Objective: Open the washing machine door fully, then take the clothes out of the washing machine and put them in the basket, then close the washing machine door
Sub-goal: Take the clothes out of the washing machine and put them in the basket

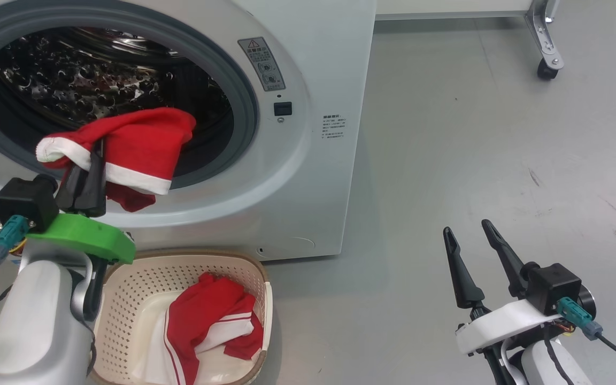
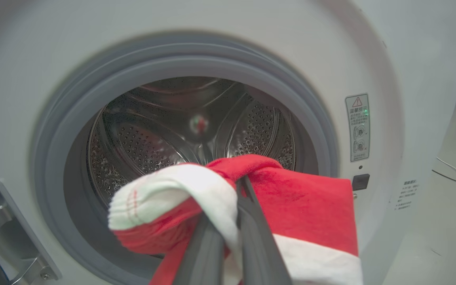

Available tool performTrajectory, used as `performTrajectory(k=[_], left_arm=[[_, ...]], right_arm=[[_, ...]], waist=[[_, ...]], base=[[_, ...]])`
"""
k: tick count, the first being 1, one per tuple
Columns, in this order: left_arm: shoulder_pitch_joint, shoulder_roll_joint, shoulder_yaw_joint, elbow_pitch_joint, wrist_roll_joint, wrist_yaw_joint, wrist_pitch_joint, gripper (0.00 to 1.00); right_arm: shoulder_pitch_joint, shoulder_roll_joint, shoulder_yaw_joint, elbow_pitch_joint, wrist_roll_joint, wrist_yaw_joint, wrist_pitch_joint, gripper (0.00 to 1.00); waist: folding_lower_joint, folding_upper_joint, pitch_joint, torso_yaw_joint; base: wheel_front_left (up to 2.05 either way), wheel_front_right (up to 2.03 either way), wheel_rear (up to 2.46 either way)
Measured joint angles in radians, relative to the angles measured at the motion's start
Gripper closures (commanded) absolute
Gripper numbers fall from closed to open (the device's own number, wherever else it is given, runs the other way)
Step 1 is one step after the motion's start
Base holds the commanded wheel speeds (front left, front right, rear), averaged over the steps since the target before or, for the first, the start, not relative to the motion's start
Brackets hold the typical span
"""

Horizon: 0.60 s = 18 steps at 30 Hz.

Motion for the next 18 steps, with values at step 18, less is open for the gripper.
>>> performTrajectory(k=[18], left_arm=[[0.050,0.007,0.035,-0.259,0.040,0.000,0.000,1.00]], right_arm=[[0.001,0.002,-0.001,-0.006,0.000,0.007,0.000,0.00]], waist=[[0.0000,0.0000,0.002,0.010]], base=[[0.00,0.00,0.00]])
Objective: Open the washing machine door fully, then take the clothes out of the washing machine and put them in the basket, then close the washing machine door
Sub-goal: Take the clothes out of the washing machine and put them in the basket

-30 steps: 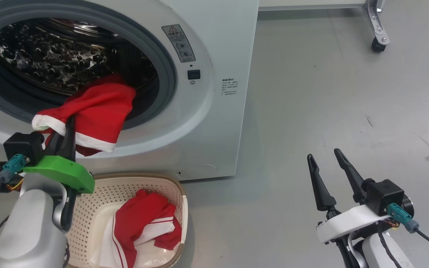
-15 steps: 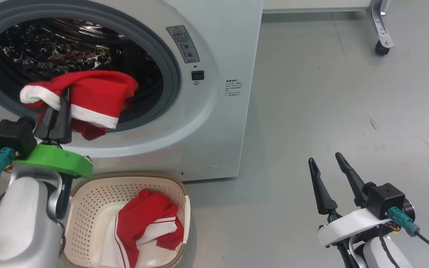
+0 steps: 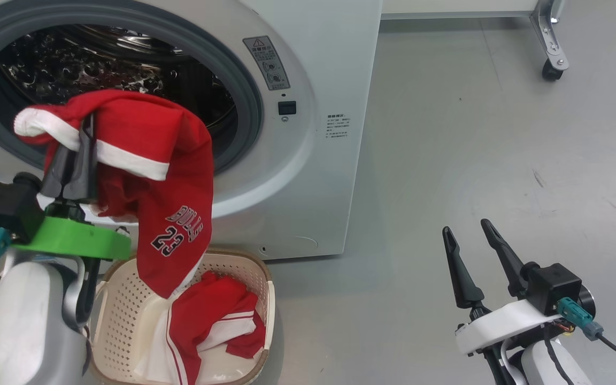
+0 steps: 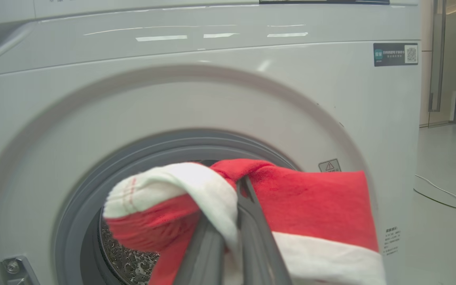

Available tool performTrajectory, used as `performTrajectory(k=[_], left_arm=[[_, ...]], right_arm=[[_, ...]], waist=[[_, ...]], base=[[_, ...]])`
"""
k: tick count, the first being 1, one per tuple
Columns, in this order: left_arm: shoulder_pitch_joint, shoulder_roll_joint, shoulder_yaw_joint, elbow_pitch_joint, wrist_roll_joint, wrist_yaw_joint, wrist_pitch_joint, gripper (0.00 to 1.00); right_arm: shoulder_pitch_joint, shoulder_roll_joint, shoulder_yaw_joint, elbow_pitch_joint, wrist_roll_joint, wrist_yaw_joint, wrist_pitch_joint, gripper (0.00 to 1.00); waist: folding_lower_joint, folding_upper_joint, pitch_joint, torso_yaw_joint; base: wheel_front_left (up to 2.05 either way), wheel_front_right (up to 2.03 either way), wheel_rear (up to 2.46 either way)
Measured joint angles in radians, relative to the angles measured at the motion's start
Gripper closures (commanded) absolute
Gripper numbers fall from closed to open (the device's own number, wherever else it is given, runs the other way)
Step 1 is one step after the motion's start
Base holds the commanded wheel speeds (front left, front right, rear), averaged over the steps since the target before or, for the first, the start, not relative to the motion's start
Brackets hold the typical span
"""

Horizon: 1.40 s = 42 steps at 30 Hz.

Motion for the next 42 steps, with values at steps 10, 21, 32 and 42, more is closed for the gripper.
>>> performTrajectory(k=[10,21,32,42], left_arm=[[0.121,0.005,-0.048,0.051,0.000,0.000,0.000,1.00],[0.175,0.030,-0.089,0.133,0.028,0.000,0.001,1.00],[0.242,0.064,-0.105,0.273,0.052,-0.007,0.014,1.00],[0.238,0.070,-0.120,0.344,0.052,-0.008,0.046,1.00]], right_arm=[[0.004,0.000,0.000,-0.004,-0.001,0.002,0.000,0.00],[0.002,0.001,0.009,-0.002,-0.011,0.003,0.000,0.00],[-0.008,0.002,0.021,-0.004,-0.019,0.009,0.000,0.00],[-0.029,0.003,0.030,-0.012,-0.020,0.011,0.000,0.00]], waist=[[0.0000,0.0000,0.010,0.000],[0.0000,0.0000,0.049,-0.011],[0.0000,0.0000,0.093,-0.031],[0.0000,0.0000,0.149,-0.051]], base=[[0.00,0.00,0.00],[0.00,0.00,0.00],[0.00,0.00,0.00],[0.00,0.00,0.00]])
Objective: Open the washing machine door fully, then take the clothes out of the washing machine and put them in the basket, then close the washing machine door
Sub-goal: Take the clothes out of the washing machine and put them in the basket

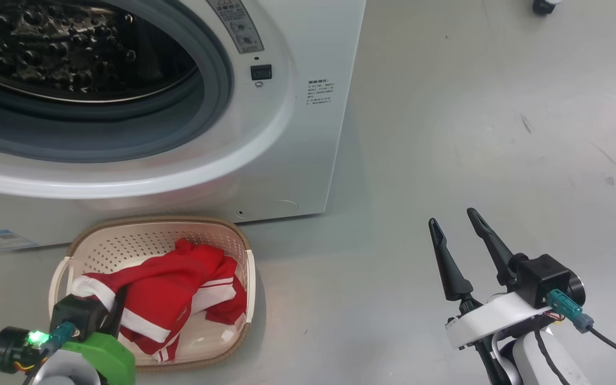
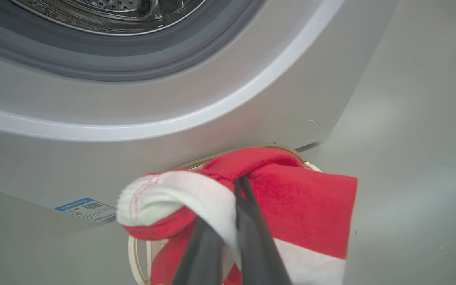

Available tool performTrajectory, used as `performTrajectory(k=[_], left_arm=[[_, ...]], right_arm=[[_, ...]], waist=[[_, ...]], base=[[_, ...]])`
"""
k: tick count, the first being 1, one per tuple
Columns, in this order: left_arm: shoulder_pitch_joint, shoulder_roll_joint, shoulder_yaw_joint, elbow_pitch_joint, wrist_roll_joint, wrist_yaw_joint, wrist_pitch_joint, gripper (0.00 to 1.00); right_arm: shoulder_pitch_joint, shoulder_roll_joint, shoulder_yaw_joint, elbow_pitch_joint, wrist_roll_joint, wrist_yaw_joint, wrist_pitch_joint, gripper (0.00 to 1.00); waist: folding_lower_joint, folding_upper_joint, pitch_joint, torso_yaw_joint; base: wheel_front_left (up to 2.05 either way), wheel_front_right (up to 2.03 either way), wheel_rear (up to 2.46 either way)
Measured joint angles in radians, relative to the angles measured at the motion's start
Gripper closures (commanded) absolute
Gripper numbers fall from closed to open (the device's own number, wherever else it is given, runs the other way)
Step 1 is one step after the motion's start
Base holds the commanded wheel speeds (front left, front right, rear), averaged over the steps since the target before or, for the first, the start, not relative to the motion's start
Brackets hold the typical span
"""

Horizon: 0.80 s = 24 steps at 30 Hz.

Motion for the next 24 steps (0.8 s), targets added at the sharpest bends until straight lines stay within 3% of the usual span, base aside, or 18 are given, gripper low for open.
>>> performTrajectory(k=[15,24], left_arm=[[-0.193,0.016,-0.068,0.047,0.016,0.000,0.048,1.00],[-0.286,0.014,-0.021,0.111,-0.013,0.000,0.045,1.00]], right_arm=[[-0.067,0.002,0.012,-0.033,-0.007,0.002,0.000,0.00],[-0.109,0.002,-0.002,-0.046,-0.018,0.001,0.000,0.00]], waist=[[0.0000,0.0000,0.141,-0.039],[0.0000,0.0000,0.228,-0.059]], base=[[0.00,0.00,0.00],[0.00,0.00,0.00]])
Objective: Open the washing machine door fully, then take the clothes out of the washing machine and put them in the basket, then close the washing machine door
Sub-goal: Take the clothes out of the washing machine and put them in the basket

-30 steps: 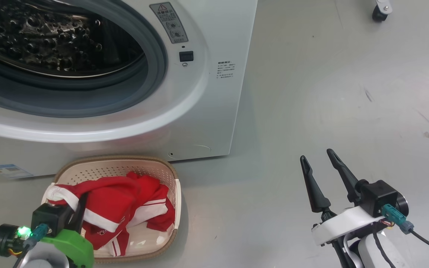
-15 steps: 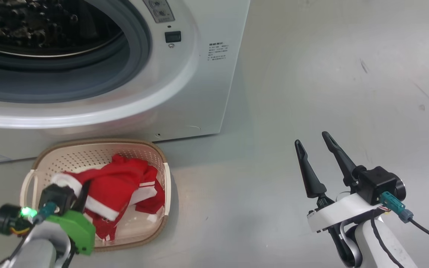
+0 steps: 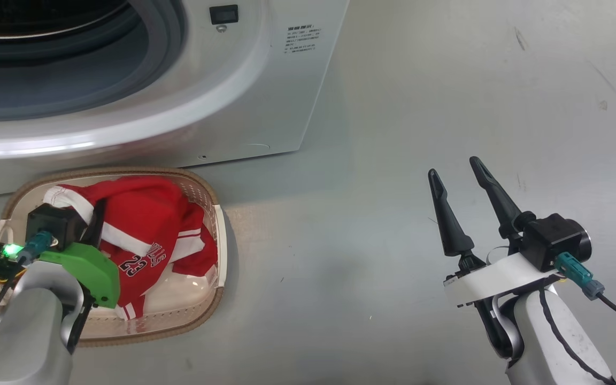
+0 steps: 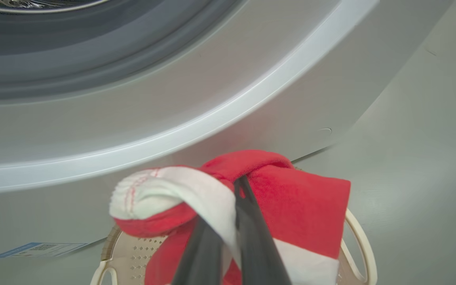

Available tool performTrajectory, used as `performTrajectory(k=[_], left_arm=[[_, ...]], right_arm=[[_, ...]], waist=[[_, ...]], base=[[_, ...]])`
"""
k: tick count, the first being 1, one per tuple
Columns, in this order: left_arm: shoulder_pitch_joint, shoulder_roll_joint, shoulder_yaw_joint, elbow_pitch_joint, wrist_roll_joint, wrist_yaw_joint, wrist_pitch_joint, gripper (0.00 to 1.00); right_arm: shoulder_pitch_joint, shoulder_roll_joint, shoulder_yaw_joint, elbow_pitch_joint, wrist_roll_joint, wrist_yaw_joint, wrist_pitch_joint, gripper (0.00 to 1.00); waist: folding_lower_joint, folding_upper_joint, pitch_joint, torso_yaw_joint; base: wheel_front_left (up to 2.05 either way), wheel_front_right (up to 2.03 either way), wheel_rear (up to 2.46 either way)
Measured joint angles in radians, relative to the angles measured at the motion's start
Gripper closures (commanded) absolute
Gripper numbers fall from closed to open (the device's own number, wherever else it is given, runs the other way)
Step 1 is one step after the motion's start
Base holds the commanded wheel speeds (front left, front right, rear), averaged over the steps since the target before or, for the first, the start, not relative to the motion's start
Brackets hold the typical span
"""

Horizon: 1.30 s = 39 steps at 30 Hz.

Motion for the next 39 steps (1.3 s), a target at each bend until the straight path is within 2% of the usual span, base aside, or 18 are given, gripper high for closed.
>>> performTrajectory(k=[15,32,33,34,35,39], left_arm=[[-0.022,-0.012,-0.016,0.147,-0.009,0.000,-0.007,1.00],[-0.056,-0.038,0.006,0.284,-0.027,0.000,-0.035,1.00],[-0.059,-0.042,0.011,0.292,-0.034,0.000,-0.035,0.85],[-0.060,-0.046,0.015,0.301,-0.044,0.000,-0.035,0.14],[-0.060,-0.048,0.018,0.309,-0.052,0.000,-0.035,0.00],[-0.061,-0.051,0.024,0.346,-0.061,0.000,-0.035,0.00]], right_arm=[[-0.020,-0.002,-0.005,-0.004,-0.018,-0.004,0.000,0.00],[-0.033,-0.009,-0.009,-0.003,-0.044,-0.005,0.000,0.00],[-0.033,-0.009,-0.009,-0.003,-0.044,-0.005,0.000,0.00],[-0.033,-0.009,-0.010,-0.003,-0.044,-0.005,0.000,0.00],[-0.033,-0.009,-0.010,-0.002,-0.044,-0.005,0.000,0.00],[-0.034,-0.009,-0.009,0.001,-0.044,-0.005,0.000,0.00]], waist=[[0.0000,0.0000,0.069,0.003],[0.0000,0.0000,0.059,0.014],[0.0000,0.0000,0.059,0.015],[0.0000,0.0000,0.058,0.016],[0.0000,0.0000,0.057,0.017],[0.0000,0.0000,0.052,0.022]], base=[[0.00,0.00,0.00],[0.00,0.00,0.00],[0.00,0.00,0.00],[0.00,0.00,0.00],[0.00,0.00,0.00],[0.00,0.00,0.00]])
